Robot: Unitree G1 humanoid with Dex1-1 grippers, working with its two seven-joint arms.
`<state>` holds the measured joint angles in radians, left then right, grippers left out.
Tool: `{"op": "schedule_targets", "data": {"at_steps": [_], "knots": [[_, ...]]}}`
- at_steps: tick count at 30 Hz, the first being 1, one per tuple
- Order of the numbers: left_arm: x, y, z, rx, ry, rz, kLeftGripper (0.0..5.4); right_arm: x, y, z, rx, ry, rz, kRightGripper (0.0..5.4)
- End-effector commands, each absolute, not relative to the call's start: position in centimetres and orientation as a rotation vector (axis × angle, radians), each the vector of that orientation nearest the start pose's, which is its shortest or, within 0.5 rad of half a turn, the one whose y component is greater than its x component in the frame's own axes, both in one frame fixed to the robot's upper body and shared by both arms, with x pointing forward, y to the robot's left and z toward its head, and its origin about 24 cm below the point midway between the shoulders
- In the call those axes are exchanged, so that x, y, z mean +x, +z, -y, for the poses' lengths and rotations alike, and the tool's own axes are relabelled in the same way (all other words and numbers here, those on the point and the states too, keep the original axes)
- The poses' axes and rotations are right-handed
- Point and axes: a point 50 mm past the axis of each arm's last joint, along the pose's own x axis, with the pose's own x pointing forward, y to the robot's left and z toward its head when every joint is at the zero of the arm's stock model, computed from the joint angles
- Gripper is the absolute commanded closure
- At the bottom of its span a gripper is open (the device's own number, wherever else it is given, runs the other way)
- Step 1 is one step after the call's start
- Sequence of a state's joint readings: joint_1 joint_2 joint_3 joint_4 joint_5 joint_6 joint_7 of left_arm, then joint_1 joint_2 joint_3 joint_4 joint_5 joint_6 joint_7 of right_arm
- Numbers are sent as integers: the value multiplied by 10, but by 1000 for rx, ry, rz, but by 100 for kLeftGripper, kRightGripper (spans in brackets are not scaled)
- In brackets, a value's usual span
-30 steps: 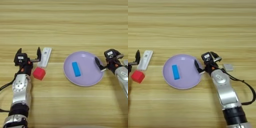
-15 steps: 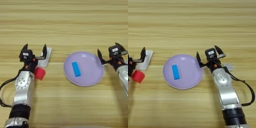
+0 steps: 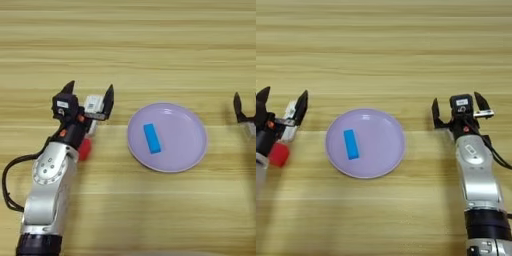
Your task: Move the objects on the table
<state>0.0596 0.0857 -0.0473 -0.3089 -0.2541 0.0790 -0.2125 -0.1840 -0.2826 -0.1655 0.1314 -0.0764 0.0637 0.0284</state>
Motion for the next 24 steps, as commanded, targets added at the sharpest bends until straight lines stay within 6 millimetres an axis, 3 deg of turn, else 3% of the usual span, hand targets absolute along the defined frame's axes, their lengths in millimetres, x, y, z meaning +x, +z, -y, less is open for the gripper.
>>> {"op": "schedule_targets", "data": {"at_steps": [1, 9, 18, 24], "knots": [[222, 100, -117, -227, -414, 122, 0, 289, 80, 243, -335, -175, 25, 1], [209, 99, -89, -360, -559, -77, 0, 288, 86, 246, -341, -209, 46, 1], [216, 77, -82, -327, -520, -299, 0, 289, 89, 244, -341, -221, 56, 1], [224, 72, -86, -231, -486, -366, 0, 289, 93, 240, -342, -227, 69, 1]]}}
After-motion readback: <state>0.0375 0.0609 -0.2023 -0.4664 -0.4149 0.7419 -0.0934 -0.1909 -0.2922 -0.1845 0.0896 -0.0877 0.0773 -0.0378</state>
